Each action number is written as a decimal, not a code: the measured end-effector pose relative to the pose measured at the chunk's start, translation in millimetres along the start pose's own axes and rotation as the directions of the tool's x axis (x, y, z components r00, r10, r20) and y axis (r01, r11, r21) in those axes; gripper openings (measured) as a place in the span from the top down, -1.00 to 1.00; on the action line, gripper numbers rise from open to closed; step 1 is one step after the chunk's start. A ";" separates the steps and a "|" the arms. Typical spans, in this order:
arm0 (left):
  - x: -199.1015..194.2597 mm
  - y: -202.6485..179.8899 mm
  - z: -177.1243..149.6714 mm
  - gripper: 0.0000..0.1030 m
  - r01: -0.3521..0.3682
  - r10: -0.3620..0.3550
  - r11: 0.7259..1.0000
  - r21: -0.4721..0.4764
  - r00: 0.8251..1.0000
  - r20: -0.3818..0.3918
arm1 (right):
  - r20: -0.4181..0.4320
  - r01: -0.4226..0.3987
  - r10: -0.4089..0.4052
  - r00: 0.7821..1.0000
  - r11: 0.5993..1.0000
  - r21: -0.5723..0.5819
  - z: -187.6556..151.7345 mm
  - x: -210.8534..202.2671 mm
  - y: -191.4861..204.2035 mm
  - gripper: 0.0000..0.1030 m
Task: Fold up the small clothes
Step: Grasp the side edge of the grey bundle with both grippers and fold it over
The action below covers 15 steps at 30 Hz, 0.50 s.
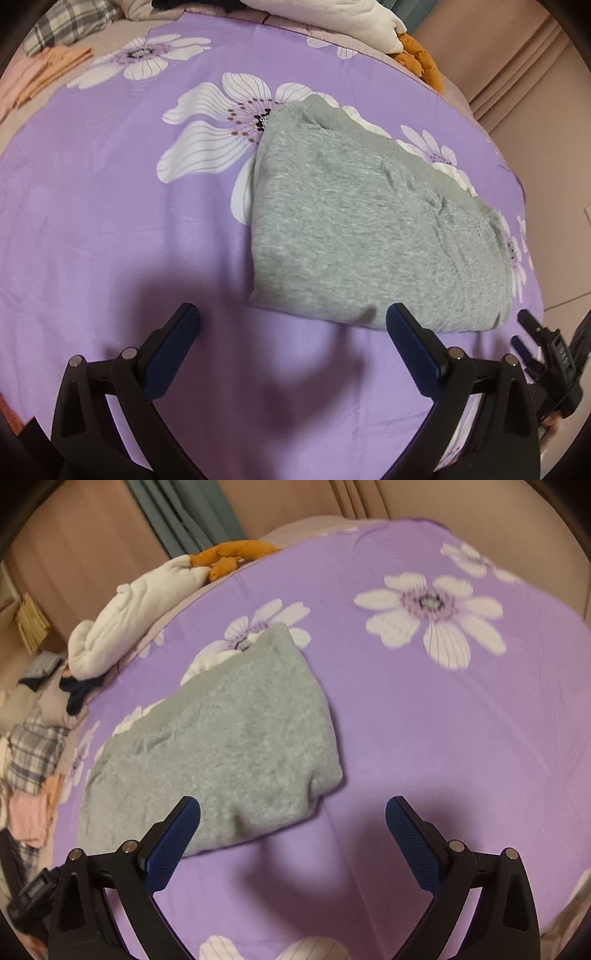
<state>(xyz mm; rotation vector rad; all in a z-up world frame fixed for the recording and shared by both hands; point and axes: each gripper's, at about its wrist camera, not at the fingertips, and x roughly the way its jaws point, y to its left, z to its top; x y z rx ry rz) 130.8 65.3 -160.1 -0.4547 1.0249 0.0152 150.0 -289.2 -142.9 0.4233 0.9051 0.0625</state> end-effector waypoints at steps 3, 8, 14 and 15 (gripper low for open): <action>6.9 1.0 5.7 -0.84 0.032 -0.031 0.999 -0.026 0.999 0.007 | -0.008 -0.039 0.039 0.999 0.998 0.045 -0.4 8.6 -9.0 -0.94; 17.3 2.9 18.0 -0.61 0.064 -0.063 0.996 -0.067 0.998 0.023 | -0.040 -0.088 0.092 0.995 0.991 0.100 2.2 24.7 -16.6 -0.94; 29.9 6.6 29.1 -0.20 0.138 -0.137 0.982 -0.132 0.990 0.012 | -0.042 -0.161 0.167 0.985 0.979 0.125 8.9 36.1 -11.1 -0.82; 29.9 5.9 30.5 -0.16 0.137 -0.137 0.982 -0.128 0.990 0.012 | -0.047 -0.164 0.171 0.984 0.978 0.131 10.2 39.1 -9.9 -0.81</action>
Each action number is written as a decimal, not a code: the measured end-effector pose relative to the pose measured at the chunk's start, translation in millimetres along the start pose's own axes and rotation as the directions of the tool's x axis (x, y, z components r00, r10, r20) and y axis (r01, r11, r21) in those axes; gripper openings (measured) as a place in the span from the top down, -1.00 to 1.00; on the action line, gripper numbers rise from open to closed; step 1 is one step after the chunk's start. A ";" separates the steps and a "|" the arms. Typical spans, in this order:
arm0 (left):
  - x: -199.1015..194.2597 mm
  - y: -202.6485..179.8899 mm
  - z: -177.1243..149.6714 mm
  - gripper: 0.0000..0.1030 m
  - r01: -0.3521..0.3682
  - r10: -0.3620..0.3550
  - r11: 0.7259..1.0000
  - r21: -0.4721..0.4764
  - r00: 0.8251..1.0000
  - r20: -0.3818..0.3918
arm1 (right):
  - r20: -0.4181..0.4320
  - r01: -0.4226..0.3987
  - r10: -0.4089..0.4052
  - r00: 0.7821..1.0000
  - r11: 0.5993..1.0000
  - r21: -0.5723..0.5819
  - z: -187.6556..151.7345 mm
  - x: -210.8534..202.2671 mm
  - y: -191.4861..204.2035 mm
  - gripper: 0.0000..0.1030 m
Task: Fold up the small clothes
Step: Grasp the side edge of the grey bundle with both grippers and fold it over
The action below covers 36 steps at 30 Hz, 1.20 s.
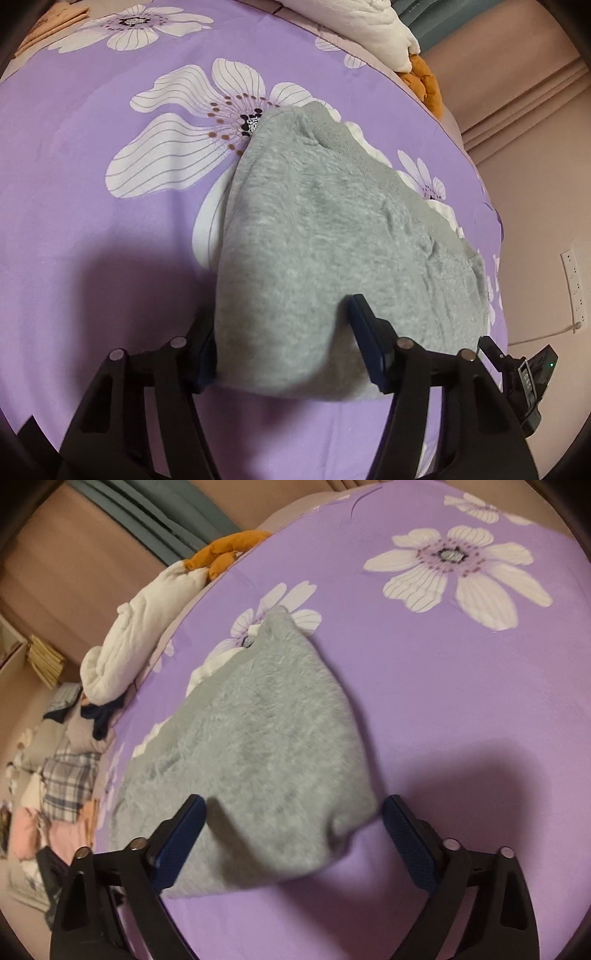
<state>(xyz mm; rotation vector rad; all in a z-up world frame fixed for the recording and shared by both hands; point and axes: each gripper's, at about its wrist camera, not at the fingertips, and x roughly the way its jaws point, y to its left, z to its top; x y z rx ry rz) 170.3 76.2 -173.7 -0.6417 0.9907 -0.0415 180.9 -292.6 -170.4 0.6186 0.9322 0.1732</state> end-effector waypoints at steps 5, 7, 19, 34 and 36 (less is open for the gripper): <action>-0.3 0.7 6.0 0.68 0.034 -0.034 0.999 -0.013 0.999 0.007 | -0.006 -0.009 0.009 1.000 1.000 0.009 5.8 9.7 6.3 -0.39; -1.4 -0.5 6.5 0.71 0.028 -0.028 1.000 -0.014 1.000 0.000 | -0.011 0.017 -0.017 1.000 1.000 -0.012 7.3 13.0 9.9 0.02; -55.9 -31.7 -28.0 0.76 -0.019 0.014 0.990 0.142 0.999 0.034 | 0.083 0.012 -0.006 0.996 0.997 -0.070 4.7 -37.5 23.4 0.53; -47.7 -21.8 -68.1 0.69 -0.121 0.129 0.976 0.181 0.991 -0.036 | 0.035 0.118 -0.115 0.993 0.990 -0.083 -22.8 -44.3 9.3 0.53; -44.2 -19.8 -70.6 0.61 -0.135 0.143 0.975 0.177 0.989 -0.037 | 0.023 0.133 -0.132 0.991 0.988 -0.075 -24.9 -38.7 5.9 0.53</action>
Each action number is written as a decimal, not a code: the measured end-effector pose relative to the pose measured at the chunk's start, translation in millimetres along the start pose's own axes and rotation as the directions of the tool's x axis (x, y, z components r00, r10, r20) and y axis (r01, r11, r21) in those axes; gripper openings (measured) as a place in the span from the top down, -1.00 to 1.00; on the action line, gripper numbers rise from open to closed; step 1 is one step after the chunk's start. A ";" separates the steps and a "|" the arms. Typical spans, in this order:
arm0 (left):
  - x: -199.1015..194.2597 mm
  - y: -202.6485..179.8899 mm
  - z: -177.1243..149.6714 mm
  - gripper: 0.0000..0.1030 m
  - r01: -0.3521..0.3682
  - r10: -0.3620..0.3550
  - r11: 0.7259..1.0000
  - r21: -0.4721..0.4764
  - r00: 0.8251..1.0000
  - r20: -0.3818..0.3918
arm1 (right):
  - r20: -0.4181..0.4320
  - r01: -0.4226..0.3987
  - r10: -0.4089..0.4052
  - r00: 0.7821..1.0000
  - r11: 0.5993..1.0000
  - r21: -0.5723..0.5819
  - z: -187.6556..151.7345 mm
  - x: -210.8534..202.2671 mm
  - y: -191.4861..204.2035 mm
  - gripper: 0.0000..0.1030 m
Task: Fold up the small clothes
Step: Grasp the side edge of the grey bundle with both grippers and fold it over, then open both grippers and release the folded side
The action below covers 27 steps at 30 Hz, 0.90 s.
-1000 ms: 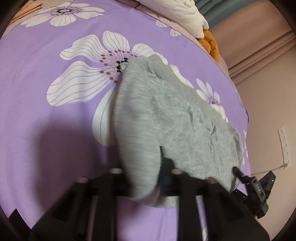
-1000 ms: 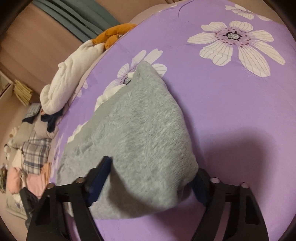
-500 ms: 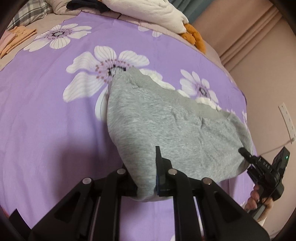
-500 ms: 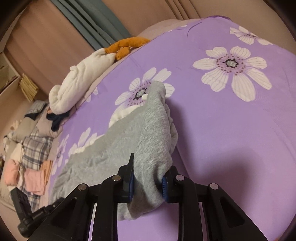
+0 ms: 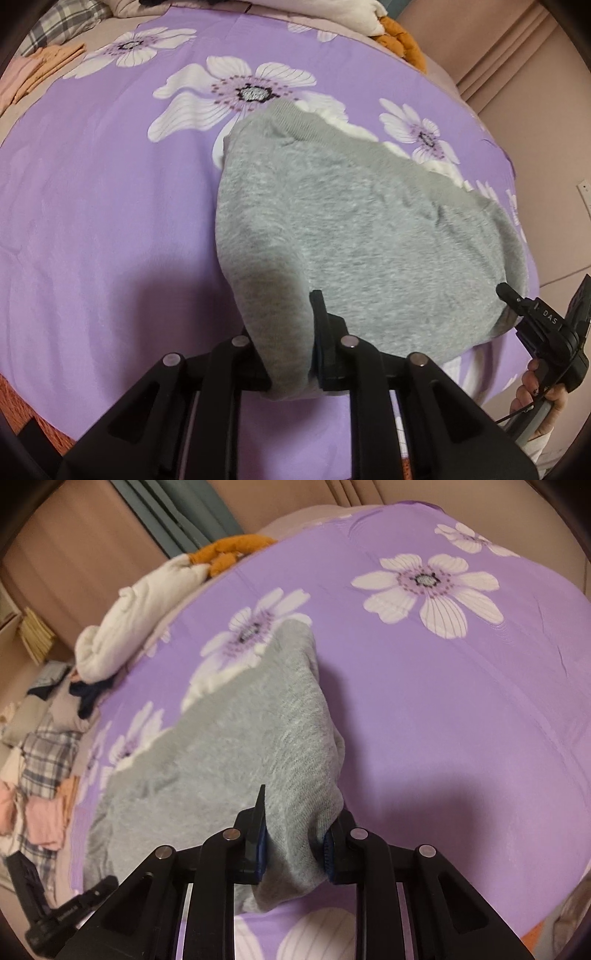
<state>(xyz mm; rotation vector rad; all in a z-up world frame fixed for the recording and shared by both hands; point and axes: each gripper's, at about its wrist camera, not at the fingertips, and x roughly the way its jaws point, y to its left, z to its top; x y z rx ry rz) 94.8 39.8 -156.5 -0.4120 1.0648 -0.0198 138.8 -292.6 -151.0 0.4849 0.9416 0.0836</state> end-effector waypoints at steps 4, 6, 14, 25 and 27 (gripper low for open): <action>2.3 2.8 -0.8 0.47 -0.014 0.014 1.000 -0.008 1.000 -0.003 | -0.023 -0.007 0.008 1.000 0.999 0.044 -1.4 4.5 -11.2 0.47; 1.8 5.6 1.0 0.39 -0.009 0.009 1.000 -0.021 1.000 -0.013 | -0.028 -0.011 0.013 1.000 0.998 0.054 -2.0 4.0 -13.6 0.46; -18.7 11.4 1.6 -0.11 0.006 -0.008 0.997 -0.071 1.000 -0.025 | -0.031 0.057 -0.056 0.998 0.998 0.011 1.2 -7.8 -8.3 -0.27; -37.1 18.5 4.3 -0.77 -0.024 0.026 0.996 -0.091 0.999 0.022 | -0.034 0.022 -0.018 0.999 0.994 0.107 2.8 -9.1 -29.1 -0.73; -39.7 20.6 4.9 -0.77 -0.031 0.034 0.995 -0.093 0.999 0.028 | -0.041 -0.008 0.013 0.999 0.992 0.126 2.5 -4.7 -29.6 -0.73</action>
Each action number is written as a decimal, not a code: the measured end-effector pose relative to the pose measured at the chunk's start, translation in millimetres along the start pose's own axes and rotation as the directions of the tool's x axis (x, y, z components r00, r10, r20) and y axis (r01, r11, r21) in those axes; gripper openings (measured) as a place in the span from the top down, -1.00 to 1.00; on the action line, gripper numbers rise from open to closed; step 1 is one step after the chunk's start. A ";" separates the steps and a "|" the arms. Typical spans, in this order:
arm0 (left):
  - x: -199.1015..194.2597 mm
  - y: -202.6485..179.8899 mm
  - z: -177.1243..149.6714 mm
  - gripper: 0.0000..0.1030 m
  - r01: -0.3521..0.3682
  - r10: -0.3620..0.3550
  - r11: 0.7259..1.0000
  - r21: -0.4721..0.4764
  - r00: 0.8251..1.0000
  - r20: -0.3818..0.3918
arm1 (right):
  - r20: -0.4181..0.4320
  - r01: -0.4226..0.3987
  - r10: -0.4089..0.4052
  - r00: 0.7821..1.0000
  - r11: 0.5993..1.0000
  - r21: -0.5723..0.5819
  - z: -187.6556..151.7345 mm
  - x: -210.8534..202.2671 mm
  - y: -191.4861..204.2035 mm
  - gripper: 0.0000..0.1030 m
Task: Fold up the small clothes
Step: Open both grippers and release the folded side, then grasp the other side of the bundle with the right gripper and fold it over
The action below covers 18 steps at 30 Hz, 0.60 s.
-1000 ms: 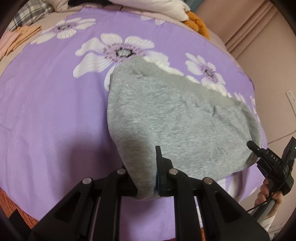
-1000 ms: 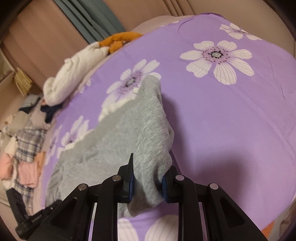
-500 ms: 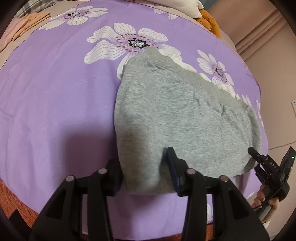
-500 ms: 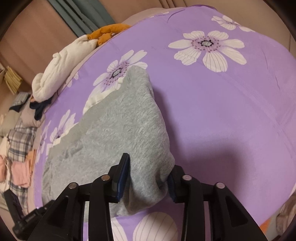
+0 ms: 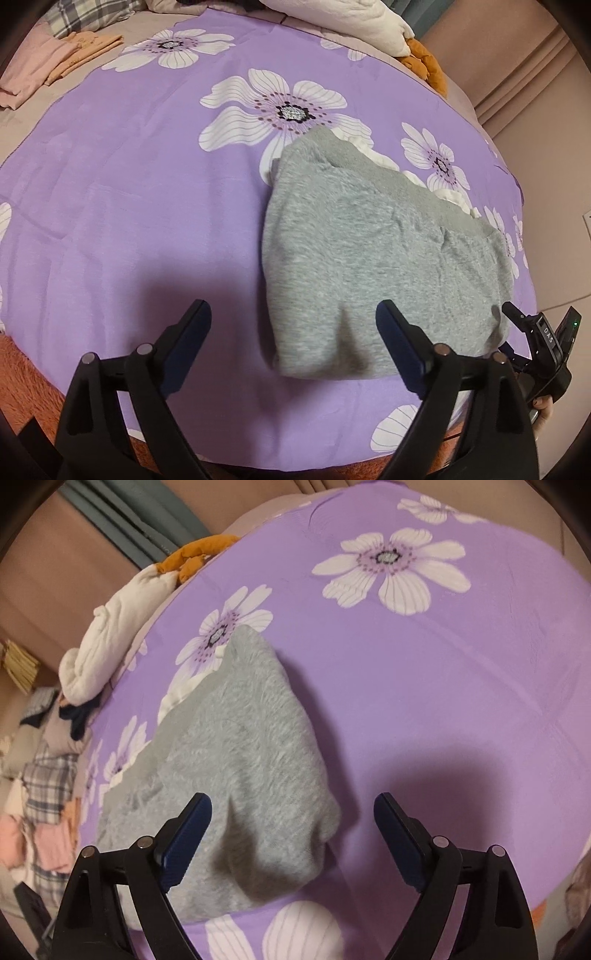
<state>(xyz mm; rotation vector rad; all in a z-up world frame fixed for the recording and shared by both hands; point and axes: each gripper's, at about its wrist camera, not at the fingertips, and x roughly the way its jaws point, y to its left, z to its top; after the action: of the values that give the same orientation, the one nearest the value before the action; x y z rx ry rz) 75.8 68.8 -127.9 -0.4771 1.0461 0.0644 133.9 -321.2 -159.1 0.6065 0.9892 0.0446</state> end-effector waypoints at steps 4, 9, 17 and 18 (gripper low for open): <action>-5.0 3.0 3.0 -0.81 -0.008 0.008 1.000 -0.005 1.000 0.015 | -0.020 -0.031 0.032 0.999 0.999 0.021 2.3 11.6 2.8 -0.73; -12.0 7.6 5.9 -0.86 -0.018 0.018 1.000 -0.011 0.999 0.042 | -0.047 -0.090 0.091 0.995 0.995 0.031 3.2 26.3 11.6 -0.73; -18.3 16.6 8.8 -0.87 -0.018 0.019 1.000 -0.022 0.998 0.055 | -0.012 -0.008 0.009 1.000 1.000 0.020 5.3 38.0 22.0 -0.01; -19.0 17.4 9.0 -0.87 -0.017 0.018 1.000 -0.024 0.998 0.057 | -0.007 0.014 -0.013 1.000 1.000 0.013 4.9 38.4 23.7 0.07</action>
<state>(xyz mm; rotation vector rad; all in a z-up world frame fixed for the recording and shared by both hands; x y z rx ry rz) 68.7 91.4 -114.2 -0.4843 0.9945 0.1055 164.9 -292.0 -174.9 0.6117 1.0011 0.0285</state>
